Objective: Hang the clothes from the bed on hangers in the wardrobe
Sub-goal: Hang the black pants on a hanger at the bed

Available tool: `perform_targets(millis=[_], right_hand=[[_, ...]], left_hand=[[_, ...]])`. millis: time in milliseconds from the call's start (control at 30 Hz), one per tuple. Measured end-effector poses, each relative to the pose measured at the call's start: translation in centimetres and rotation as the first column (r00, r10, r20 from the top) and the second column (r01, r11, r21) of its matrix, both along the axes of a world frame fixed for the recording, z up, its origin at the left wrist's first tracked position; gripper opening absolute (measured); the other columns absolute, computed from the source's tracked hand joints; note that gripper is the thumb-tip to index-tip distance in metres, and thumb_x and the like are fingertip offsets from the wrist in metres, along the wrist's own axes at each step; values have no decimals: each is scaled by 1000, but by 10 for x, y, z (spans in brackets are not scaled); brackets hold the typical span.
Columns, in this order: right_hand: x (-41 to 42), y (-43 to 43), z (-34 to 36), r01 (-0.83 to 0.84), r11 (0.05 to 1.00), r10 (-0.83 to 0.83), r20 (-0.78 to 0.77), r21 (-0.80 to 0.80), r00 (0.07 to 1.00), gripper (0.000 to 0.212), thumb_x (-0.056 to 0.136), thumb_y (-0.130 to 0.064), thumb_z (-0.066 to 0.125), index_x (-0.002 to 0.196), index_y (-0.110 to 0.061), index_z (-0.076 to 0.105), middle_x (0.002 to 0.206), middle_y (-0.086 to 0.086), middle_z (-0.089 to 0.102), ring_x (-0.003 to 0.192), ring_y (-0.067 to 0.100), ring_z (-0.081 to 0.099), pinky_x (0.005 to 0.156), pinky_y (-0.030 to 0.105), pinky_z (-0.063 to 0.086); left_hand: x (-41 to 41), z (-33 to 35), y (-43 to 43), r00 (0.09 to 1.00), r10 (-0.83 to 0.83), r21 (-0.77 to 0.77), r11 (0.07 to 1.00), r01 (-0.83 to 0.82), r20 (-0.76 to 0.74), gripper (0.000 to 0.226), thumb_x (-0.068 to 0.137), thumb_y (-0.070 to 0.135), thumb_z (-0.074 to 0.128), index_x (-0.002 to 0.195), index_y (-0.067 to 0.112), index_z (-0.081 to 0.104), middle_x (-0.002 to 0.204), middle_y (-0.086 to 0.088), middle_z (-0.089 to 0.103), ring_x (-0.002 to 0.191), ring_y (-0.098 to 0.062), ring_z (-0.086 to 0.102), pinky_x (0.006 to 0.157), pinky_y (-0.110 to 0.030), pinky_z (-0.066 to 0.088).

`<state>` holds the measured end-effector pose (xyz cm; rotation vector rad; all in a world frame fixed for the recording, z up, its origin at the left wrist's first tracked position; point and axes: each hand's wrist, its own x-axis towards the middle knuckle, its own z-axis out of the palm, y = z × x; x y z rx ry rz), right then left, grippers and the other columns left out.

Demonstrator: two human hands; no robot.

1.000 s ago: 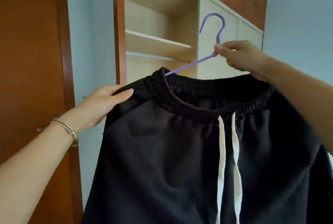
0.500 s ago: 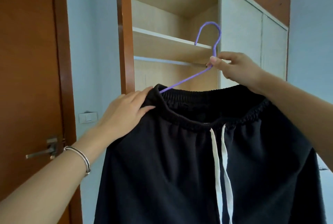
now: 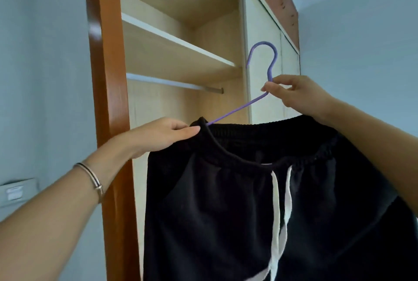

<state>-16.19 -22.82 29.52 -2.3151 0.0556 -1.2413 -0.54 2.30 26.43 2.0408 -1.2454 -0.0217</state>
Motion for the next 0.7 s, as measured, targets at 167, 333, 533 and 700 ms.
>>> perform_targets(millis=[167,333,533,700], right_hand=[[25,-11,6,73,994,-74,15,82,997,24,87,-49,52,74,-34,66,61,-26,55,50,3,45,58,17,34],[60,-19,5,94,992,-93,-11,82,996,25,85,-51,54,76,-32,68,62,-13,49,54,5,45,59,18,36],[113,-32,-9,-33,997,36,-39,74,999,28,86,-42,58,76,-20,71,40,-11,55,35,-2,43,39,0,30],[143,-86,-12,-81,996,87,-167,42,982,26,93,-37,48,84,-25,69,81,-11,70,60,-5,59,61,9,45]], left_hand=[[33,-4,-52,947,72,-90,995,-46,312,53,81,65,36,98,22,61,91,6,66,87,-12,62,75,-27,47],[57,-5,-94,846,131,-244,970,-1,517,34,86,52,46,104,25,57,81,14,56,70,-3,51,60,-19,35],[79,-13,-150,782,82,-266,958,109,617,31,94,37,40,103,12,58,74,3,55,72,-18,55,70,-29,44],[136,-18,-190,842,120,-301,952,53,526,25,96,26,43,89,15,65,51,5,41,47,-13,36,49,-21,29]])
